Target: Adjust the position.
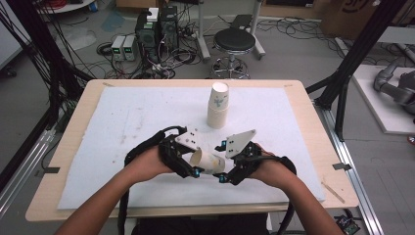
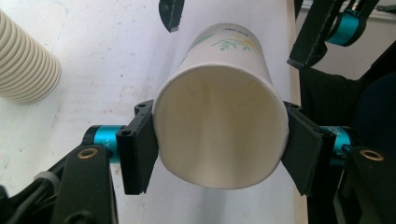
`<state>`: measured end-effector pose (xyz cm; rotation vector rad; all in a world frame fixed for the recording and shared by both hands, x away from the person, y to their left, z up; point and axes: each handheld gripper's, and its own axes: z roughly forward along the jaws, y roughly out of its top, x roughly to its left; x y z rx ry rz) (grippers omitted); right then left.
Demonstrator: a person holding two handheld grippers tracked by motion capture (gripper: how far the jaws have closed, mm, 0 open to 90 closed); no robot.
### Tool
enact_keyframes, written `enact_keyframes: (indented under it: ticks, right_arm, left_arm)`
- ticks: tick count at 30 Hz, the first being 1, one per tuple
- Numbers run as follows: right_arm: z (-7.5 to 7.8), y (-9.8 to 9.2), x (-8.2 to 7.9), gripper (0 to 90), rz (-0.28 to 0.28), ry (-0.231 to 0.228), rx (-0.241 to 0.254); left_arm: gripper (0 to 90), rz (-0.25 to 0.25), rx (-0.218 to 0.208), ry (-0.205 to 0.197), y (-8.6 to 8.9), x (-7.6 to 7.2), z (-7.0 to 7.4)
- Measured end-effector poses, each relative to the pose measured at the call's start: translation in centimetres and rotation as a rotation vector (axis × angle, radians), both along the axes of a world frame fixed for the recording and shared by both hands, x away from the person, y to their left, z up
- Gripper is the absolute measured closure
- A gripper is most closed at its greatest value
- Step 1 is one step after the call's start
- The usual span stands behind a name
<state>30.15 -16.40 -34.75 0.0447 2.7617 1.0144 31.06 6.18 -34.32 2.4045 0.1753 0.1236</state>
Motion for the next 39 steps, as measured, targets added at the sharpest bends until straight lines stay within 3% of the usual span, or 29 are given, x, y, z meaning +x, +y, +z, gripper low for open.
enact_keyframes:
  ticks: [4,16,28,31,34,39]
  right_arm:
    - [-0.4,0.6,0.0,21.4,0.008,-0.009,-0.044]
    - [-1.4,2.1,0.0,34.3,0.013,0.002,-0.125]
    - [-2.0,2.4,0.0,39.0,-0.018,0.022,-0.150]
    - [-1.9,2.3,0.1,39.5,-0.019,0.020,-0.146]
    - [-2.0,1.9,0.1,39.6,-0.030,0.021,-0.157]
    - [-1.9,0.8,0.3,39.5,-0.066,0.031,-0.130]
  left_arm:
    - [34.7,0.002,0.009,0.011,-0.2,0.1,-0.2]
    - [34.6,-0.007,0.018,0.035,-0.6,0.0,-0.6]
    - [31.9,0.004,-0.007,0.021,-0.6,-0.1,-1.2]
    - [27.7,0.012,-0.053,0.014,-0.4,-0.1,-1.2]
    - [18.4,0.034,-0.133,-0.009,0.5,0.1,-0.7]
    - [18.0,0.081,-0.236,-0.008,2.3,0.1,-0.2]
